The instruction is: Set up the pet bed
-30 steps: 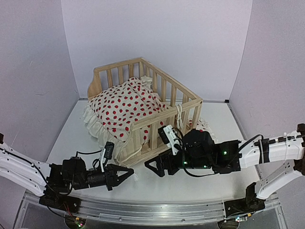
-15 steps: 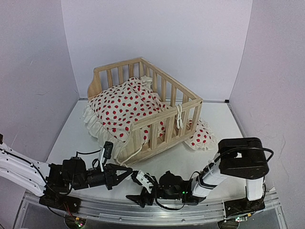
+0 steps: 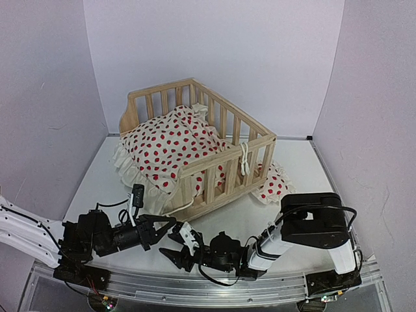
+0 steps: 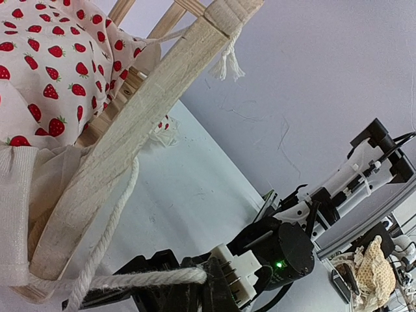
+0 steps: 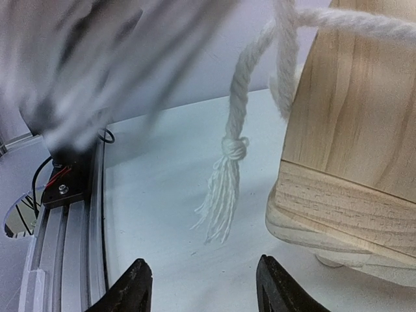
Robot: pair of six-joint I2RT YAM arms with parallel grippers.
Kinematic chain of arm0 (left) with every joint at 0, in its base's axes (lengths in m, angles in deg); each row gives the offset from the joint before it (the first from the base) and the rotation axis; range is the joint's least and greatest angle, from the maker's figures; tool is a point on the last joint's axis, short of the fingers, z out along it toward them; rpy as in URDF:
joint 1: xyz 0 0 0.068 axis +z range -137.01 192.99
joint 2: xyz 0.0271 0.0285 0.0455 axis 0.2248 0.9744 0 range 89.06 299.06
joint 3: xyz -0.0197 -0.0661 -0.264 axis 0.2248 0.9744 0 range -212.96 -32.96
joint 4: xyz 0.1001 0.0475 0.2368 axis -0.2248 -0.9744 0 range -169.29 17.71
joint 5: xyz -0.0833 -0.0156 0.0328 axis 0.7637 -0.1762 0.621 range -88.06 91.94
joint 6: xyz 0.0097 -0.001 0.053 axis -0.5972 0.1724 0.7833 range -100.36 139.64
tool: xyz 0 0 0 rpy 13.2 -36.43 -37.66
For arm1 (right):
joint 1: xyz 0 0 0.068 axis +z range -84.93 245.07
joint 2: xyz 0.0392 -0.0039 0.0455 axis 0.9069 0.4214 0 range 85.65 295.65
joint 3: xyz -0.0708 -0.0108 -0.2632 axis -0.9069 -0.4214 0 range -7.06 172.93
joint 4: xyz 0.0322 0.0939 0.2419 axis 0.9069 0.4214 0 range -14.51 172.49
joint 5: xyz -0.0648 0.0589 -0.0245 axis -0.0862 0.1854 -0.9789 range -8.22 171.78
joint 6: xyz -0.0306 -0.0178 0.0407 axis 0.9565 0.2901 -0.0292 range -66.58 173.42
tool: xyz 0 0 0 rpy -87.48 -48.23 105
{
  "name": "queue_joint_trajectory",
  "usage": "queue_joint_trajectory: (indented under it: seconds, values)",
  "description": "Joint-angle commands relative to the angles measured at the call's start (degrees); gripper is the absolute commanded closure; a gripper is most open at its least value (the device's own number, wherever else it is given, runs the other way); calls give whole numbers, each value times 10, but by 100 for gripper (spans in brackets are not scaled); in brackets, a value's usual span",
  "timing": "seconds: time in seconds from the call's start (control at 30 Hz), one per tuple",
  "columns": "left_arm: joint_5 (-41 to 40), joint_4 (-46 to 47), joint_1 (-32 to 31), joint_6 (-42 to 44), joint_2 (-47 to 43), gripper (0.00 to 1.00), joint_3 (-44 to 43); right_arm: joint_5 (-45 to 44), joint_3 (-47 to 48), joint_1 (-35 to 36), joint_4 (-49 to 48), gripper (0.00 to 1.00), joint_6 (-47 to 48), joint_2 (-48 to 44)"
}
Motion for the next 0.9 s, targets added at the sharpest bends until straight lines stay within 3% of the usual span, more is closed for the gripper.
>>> queue_joint_trajectory:
  seconds: [0.0,0.13,0.37,0.53,0.7,0.87]
  values:
    - [25,-12,-5,-3,5,100,-1,-32,35,-1,-62,39,-11,-14]
    - [24,-12,-6,-1,9,100,-6,-84,11,-4,-63,45,-38,-31]
    - [11,-12,-5,-6,1,100,-9,-37,-77,-17,-63,43,-14,-86]
    - [16,-12,-5,-12,-1,100,-13,33,-33,-22,-63,42,-37,-53]
    - [15,-13,-6,-11,-5,100,-12,34,7,-21,-62,41,-36,-42]
    - [17,-13,-5,-11,-5,100,-13,27,28,-21,-62,49,-57,-21]
